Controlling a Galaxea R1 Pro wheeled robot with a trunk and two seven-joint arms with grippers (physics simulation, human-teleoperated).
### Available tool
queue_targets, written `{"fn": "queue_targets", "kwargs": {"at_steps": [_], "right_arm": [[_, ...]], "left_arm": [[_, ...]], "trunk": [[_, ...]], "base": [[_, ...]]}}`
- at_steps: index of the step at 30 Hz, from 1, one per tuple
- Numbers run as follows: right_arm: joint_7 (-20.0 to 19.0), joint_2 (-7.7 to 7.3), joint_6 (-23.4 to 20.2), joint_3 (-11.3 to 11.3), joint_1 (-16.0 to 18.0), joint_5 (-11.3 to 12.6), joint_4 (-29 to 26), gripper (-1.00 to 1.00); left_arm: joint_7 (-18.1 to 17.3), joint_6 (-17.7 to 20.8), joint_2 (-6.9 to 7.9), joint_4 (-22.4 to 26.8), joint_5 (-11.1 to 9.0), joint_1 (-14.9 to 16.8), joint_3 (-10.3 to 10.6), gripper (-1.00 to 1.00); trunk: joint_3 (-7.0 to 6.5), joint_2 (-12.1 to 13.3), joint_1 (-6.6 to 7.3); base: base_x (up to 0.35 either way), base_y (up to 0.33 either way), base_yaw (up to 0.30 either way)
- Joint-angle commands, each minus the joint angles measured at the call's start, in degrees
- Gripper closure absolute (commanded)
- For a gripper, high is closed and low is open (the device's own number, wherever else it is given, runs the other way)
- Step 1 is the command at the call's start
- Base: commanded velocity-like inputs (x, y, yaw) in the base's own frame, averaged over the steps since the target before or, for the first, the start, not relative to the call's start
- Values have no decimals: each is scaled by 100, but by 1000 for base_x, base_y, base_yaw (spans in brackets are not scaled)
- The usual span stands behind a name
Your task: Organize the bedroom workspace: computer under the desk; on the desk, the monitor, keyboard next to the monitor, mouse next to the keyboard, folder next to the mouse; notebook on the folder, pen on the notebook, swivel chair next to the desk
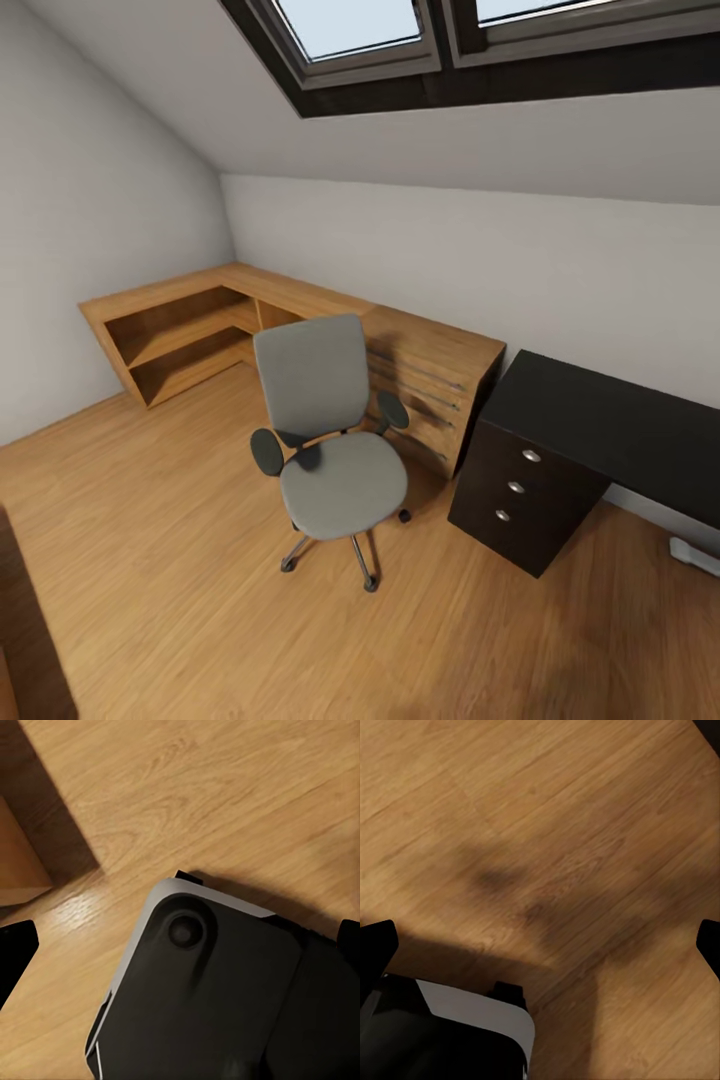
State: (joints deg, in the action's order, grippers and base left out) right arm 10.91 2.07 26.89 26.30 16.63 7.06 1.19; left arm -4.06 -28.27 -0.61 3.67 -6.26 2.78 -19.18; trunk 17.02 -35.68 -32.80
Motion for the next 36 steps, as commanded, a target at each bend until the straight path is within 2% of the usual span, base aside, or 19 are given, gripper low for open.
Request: {"fn": "queue_targets", "kwargs": {"at_steps": [1,17,24,31,36], "right_arm": [[8,3,27,51,4,58,13,-100],[8,10,27,51,4,65,15,-100],[10,5,101,51,5,73,15,-100],[42,4,555,46,5,72,20,-100],[53,-2,675,36,5,169,21,-100]], "left_arm": [[-43,-11,0,-4,-60,3,-7,-100],[-43,-11,0,-3,-59,3,-7,-100],[-43,-11,0,-3,-60,3,-7,-100],[-43,-11,0,-1,-60,3,-7,-100],[-43,-11,0,-2,-60,3,-7,-100]], "trunk": [[11,-7,-1],[55,-7,-1],[78,-7,-1],[93,-7,-1],[92,-7,-1]], "base": [[0,0,0],[0,0,11],[0,0,185],[0,0,249],[0,0,269]]}}
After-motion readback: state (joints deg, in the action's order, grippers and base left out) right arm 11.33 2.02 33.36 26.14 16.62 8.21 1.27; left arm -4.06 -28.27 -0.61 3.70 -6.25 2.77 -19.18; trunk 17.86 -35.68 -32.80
